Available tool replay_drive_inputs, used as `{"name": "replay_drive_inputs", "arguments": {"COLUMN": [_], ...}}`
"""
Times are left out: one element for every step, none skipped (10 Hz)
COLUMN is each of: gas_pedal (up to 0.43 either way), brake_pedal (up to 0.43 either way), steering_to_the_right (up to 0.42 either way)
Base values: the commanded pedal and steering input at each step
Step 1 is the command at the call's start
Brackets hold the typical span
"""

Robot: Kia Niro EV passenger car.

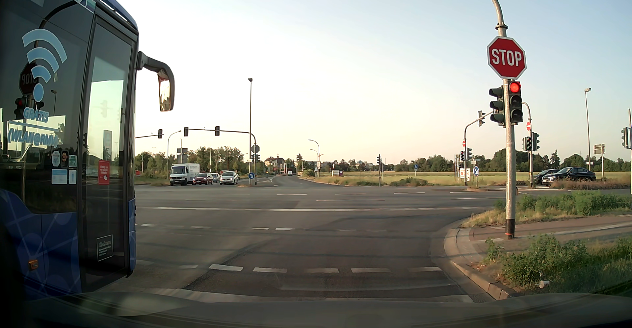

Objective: Follow the waypoints while adhering to traffic rules and regulations

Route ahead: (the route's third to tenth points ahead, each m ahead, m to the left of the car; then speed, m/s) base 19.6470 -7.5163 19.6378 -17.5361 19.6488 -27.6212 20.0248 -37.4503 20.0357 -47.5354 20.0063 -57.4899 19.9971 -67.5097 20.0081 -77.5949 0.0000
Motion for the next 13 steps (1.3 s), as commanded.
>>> {"name": "replay_drive_inputs", "arguments": {"gas_pedal": [0.0,0.0,0.0,0.0,0.0,0.0,0.0,0.0,0.0,0.0,0.0,0.0,0.0], "brake_pedal": [0.378,0.378,0.378,0.378,0.378,0.378,0.378,0.378,0.378,0.378,0.378,0.378,0.378], "steering_to_the_right": [0.004,0.003,0.004,0.003,0.004,0.004,0.003,0.004,0.004,0.004,0.004,0.004,0.004]}}
